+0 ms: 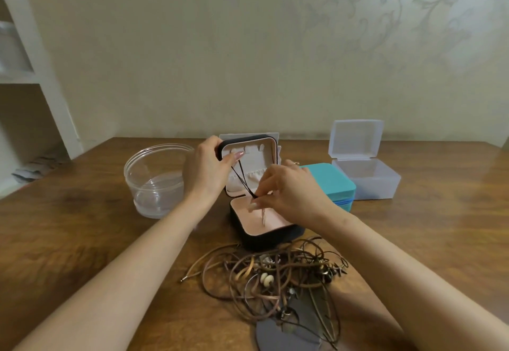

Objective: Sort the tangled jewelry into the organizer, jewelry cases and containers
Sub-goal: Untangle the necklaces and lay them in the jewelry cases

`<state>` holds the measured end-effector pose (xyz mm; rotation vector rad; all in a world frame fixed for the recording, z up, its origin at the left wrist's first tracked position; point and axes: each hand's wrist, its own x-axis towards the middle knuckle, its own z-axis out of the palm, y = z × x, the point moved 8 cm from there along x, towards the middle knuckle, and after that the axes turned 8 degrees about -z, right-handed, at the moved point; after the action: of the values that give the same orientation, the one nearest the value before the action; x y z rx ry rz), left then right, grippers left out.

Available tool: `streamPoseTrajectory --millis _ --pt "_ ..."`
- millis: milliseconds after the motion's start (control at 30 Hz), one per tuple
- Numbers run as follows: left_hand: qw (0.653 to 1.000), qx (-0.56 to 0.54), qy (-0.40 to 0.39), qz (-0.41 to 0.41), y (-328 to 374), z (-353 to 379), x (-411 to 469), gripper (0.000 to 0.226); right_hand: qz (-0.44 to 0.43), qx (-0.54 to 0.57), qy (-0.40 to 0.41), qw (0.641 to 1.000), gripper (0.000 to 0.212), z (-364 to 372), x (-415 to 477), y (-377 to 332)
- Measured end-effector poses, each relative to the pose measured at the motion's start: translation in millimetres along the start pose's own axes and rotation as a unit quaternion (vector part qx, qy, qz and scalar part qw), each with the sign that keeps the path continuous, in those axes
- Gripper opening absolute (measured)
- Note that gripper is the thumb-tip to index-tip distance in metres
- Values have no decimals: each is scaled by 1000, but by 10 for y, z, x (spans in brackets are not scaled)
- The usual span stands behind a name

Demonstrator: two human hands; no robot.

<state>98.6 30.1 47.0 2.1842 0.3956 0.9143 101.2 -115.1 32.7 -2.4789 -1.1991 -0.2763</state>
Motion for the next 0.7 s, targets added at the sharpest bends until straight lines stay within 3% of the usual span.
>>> streamPoseTrajectory --millis 133,267,333,400,467,567,700 --pt "999 10 -3 34 105 28 -61 23 11 136 33 990 19 12 -18 5" --pt "999 -27 -20 15 114 75 -96 32 56 333 7 941 23 116 -53 51" --pt "999 -23 -34 4 110 102 -103 33 56 307 10 950 28 71 -58 78" --pt "999 -7 -49 -10 88 142 -114 35 32 207 35 977 28 -40 -80 91" --pt "998 1 -63 -12 74 175 -130 35 -2 113 -9 994 23 -37 -117 53" --pt "997 5 -73 -11 73 180 -153 40 -36 99 -86 991 23 66 -190 13" --pt "995 24 -91 -17 47 198 -178 60 -23 112 36 993 21 -211 -252 148"
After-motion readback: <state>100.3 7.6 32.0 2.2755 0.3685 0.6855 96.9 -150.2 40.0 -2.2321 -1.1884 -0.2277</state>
